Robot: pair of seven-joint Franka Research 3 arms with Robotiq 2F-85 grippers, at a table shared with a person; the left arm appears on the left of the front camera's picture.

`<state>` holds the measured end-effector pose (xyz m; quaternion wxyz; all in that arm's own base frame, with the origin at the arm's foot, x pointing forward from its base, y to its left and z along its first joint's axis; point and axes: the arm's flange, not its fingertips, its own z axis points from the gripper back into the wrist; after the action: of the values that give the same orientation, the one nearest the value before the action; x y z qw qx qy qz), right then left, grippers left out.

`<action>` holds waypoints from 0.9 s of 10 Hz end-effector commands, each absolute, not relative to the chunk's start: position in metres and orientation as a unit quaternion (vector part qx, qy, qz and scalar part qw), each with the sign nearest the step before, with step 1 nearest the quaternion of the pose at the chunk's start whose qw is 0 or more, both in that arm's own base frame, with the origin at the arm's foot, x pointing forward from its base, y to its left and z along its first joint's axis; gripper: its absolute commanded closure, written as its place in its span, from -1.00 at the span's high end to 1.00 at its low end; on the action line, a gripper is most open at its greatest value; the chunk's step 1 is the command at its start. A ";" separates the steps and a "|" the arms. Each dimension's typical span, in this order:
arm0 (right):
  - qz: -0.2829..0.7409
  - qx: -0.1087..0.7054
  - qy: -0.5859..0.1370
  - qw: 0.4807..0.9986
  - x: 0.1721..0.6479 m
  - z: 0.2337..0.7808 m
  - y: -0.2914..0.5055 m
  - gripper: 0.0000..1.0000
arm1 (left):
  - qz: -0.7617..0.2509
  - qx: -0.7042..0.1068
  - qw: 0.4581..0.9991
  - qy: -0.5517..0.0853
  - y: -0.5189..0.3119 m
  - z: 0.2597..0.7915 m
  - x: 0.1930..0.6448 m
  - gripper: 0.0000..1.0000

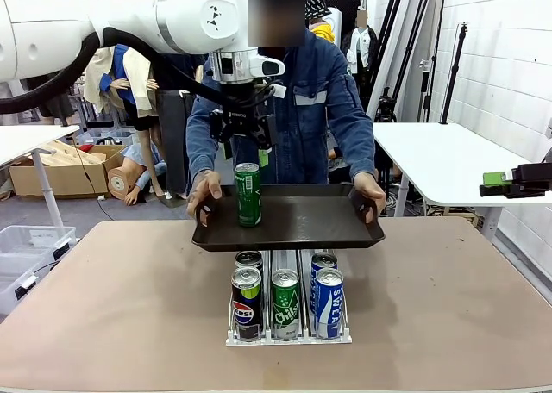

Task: Retrieve and hand over the desired beverage to the person.
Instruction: Place the picked can on the Handle tray extended by the person, then pick up another can of the same type that the person held from the Automatic Can Dispenser.

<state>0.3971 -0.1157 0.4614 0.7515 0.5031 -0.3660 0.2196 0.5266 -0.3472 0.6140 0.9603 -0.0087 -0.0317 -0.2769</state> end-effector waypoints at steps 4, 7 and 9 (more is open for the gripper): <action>0.221 0.505 -0.363 0.752 0.396 0.462 -0.116 1.00 | -0.277 -0.009 0.960 -0.032 -0.347 0.614 0.527 1.00; 0.221 0.505 -0.363 0.752 0.396 0.462 -0.116 1.00 | -0.277 -0.009 0.960 -0.032 -0.347 0.614 0.527 1.00; 0.221 0.505 -0.363 0.752 0.396 0.462 -0.116 1.00 | -0.277 -0.009 0.960 -0.032 -0.347 0.614 0.527 1.00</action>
<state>0.3971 -0.1157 0.4614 0.7515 0.5031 -0.3660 0.2196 0.5277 -0.3472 0.6104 0.9591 -0.0057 -0.0275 -0.2816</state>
